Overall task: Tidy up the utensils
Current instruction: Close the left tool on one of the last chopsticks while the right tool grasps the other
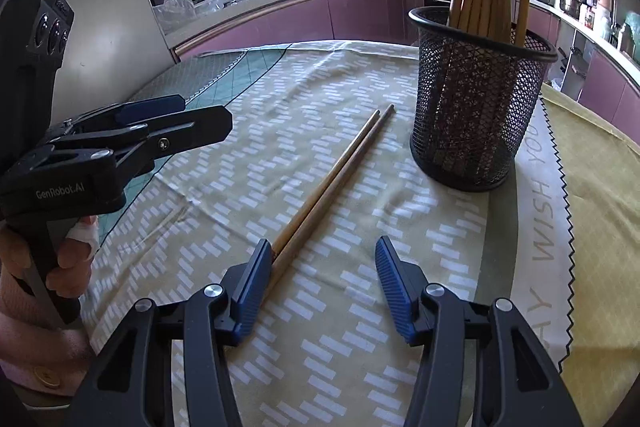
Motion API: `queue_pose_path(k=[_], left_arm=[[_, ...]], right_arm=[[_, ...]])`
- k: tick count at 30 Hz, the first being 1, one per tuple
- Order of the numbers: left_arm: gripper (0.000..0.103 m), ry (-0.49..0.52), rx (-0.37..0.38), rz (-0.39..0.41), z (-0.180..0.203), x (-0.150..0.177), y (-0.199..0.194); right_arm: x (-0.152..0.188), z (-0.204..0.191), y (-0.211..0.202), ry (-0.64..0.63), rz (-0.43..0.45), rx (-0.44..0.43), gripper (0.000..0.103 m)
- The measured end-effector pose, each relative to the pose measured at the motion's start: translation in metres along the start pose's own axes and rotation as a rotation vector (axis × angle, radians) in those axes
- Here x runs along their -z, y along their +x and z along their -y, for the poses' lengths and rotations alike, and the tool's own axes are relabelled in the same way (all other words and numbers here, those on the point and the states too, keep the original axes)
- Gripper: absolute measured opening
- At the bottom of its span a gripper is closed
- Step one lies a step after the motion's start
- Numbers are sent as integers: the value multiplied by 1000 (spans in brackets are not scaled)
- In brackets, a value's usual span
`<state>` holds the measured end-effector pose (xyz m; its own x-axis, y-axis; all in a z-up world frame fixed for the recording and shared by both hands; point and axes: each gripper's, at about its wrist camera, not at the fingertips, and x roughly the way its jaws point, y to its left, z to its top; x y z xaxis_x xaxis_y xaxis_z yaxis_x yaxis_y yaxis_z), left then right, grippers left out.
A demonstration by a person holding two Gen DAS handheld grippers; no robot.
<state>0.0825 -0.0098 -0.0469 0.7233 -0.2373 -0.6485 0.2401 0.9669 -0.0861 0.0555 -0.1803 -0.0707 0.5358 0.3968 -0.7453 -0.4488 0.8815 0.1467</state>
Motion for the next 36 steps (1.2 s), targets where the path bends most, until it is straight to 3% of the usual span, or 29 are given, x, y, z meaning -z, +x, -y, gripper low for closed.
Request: queue_pose_path(k=[8,10,12,17,21,36], left_arm=[[87,12,11,-13,4,3,2],[87,16,17,-22,5,4,4],[87,24,24,-29,7,5,6],[86,38,28,-42,11,7,11],[86,32,27,-46,9,6,12],[85,59,45,-71,15,8,18]], right_arm=[[-3,3,-1,16,-13,15,49],[-2,6,-1,22,-25,33,41],[-1,11,-3,38,-25,25,39],[-3,11,-9,65,-5,-40,39],[-6,1,-1,41,-19,-41,39],[-4,6,-2,29,-40,19,36]])
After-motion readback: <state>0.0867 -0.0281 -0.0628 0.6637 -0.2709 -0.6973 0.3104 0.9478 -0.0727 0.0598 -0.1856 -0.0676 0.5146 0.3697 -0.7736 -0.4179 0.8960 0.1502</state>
